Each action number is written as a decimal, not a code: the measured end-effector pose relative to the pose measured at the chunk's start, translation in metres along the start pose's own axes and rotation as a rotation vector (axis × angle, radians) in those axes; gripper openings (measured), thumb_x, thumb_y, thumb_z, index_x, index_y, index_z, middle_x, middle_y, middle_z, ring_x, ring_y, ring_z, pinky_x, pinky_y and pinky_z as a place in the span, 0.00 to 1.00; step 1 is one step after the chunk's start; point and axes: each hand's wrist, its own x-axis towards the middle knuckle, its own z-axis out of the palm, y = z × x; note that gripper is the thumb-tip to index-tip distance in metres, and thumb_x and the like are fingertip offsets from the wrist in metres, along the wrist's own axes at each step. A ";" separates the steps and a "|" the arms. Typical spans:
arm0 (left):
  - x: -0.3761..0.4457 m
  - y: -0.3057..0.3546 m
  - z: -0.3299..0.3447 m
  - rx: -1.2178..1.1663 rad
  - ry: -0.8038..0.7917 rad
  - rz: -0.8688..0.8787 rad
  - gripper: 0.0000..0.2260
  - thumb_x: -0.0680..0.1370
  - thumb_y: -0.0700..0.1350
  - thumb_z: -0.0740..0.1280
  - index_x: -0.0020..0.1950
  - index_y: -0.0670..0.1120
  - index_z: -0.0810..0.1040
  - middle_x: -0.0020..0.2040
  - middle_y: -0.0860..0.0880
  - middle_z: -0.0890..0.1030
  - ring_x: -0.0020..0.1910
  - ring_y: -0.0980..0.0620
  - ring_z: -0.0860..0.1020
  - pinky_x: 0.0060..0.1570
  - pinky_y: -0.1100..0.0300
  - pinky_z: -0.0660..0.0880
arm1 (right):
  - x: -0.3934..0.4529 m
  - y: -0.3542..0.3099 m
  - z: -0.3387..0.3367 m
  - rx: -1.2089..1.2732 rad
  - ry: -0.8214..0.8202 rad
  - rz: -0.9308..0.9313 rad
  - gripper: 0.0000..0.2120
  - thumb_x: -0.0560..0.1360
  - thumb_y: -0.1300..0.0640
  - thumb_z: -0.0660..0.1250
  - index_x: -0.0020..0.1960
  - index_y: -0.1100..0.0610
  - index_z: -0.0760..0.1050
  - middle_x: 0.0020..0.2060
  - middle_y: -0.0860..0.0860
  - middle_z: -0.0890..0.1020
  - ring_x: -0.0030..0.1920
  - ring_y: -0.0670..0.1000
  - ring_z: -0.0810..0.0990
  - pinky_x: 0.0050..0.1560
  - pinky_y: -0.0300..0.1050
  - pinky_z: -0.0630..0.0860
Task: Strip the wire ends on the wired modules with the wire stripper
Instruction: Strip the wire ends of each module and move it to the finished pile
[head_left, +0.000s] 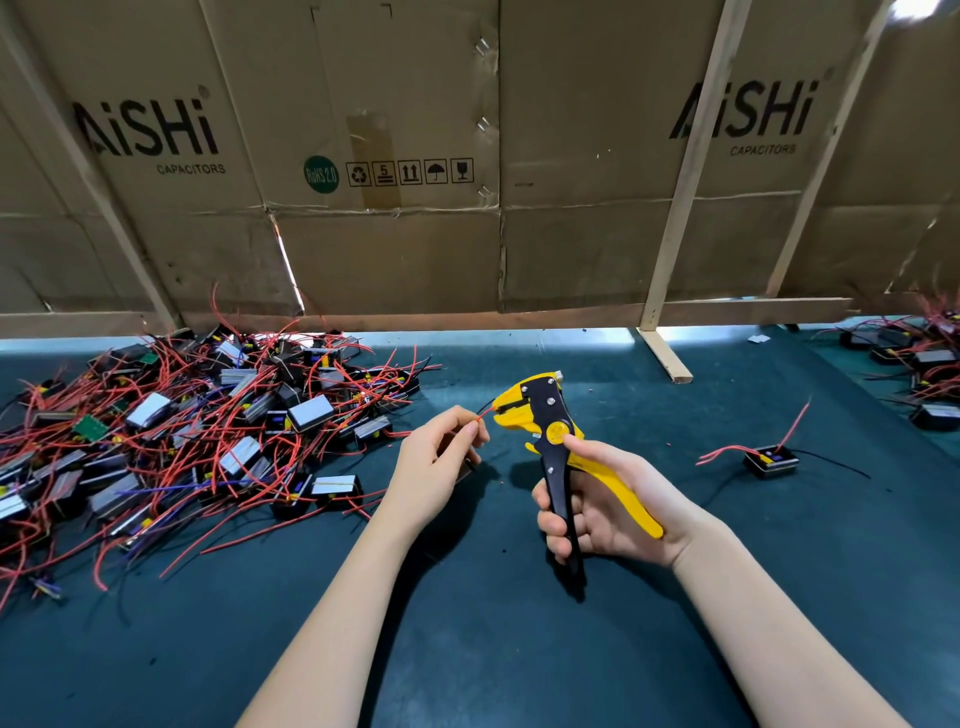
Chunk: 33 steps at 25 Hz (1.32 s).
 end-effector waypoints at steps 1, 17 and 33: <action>0.000 0.000 0.000 0.004 -0.002 0.000 0.10 0.82 0.41 0.61 0.43 0.45 0.77 0.41 0.47 0.79 0.36 0.53 0.78 0.40 0.63 0.72 | 0.000 0.000 0.000 0.007 0.005 -0.001 0.26 0.73 0.36 0.64 0.45 0.61 0.76 0.37 0.58 0.75 0.35 0.58 0.75 0.42 0.48 0.76; 0.000 0.003 -0.001 0.100 0.018 0.007 0.09 0.81 0.40 0.63 0.41 0.46 0.78 0.40 0.50 0.79 0.36 0.53 0.78 0.36 0.66 0.70 | 0.004 0.003 -0.006 0.095 0.073 -0.051 0.26 0.69 0.34 0.71 0.43 0.58 0.78 0.39 0.59 0.72 0.33 0.58 0.71 0.37 0.50 0.72; -0.001 0.002 -0.001 -0.074 0.053 -0.048 0.09 0.81 0.38 0.62 0.55 0.50 0.79 0.37 0.48 0.80 0.33 0.51 0.79 0.36 0.62 0.75 | -0.002 0.000 0.001 0.113 0.046 -0.117 0.27 0.72 0.34 0.66 0.47 0.60 0.75 0.39 0.59 0.76 0.39 0.59 0.76 0.45 0.50 0.76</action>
